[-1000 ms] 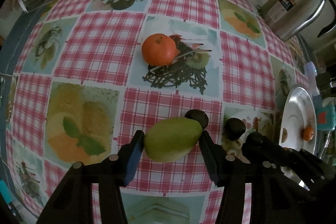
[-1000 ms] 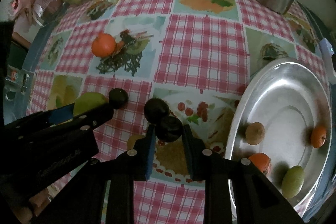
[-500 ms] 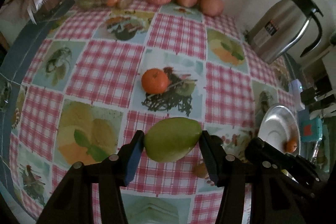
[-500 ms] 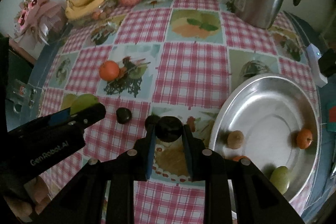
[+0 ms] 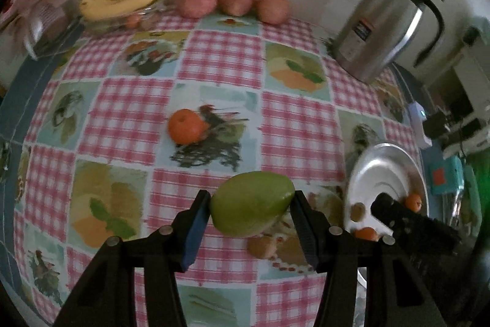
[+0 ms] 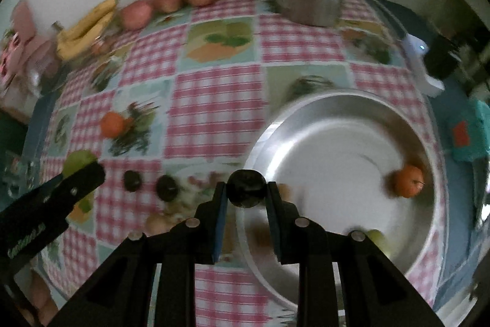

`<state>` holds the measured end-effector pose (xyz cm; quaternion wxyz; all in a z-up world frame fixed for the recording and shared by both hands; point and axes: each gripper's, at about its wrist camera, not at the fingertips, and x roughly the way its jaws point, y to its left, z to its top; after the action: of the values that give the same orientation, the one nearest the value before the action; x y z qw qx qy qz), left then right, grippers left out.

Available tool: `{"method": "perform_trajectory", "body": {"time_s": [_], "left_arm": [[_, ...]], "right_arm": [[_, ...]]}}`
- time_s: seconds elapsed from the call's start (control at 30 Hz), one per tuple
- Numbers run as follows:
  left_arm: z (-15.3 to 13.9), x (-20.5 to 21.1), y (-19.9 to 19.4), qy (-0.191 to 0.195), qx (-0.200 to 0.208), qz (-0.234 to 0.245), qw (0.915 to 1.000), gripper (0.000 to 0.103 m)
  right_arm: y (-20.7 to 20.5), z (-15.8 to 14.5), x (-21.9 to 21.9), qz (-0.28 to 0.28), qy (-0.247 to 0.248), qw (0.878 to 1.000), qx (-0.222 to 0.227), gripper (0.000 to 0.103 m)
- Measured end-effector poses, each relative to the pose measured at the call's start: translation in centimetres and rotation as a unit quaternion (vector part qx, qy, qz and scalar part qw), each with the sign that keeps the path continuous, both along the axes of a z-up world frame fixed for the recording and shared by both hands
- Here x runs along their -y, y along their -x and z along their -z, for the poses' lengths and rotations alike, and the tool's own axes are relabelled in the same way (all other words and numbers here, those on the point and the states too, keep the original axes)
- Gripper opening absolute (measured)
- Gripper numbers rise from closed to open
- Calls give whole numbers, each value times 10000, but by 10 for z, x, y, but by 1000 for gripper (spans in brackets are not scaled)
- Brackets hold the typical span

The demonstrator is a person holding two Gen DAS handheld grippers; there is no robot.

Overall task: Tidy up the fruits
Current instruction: 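Carry the green pear and dark plum over the steel plate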

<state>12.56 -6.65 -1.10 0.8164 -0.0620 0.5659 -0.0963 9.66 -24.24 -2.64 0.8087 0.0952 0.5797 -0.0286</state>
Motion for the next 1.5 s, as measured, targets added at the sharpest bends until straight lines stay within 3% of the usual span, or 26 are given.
{"method": "perform_trajectory", "body": {"time_s": [0.27,0.57,0.93,1.5], "left_arm": [[-1,56,11,147,42,657,9977,57],[12,113,19,83,242,1287,9914,57],[29,143,22,-34,267,1611,9866,57],[35,153,28,-168,221,1788,9835,57]], "right_arm": [[18,-5,61,881,254,9958,-8,26],[33,-9,100,1429,240,9894,88,26],[34,7,109,1498,82,9886,-137,27],[30,30,114,1579,41,9859,-546,27]]}}
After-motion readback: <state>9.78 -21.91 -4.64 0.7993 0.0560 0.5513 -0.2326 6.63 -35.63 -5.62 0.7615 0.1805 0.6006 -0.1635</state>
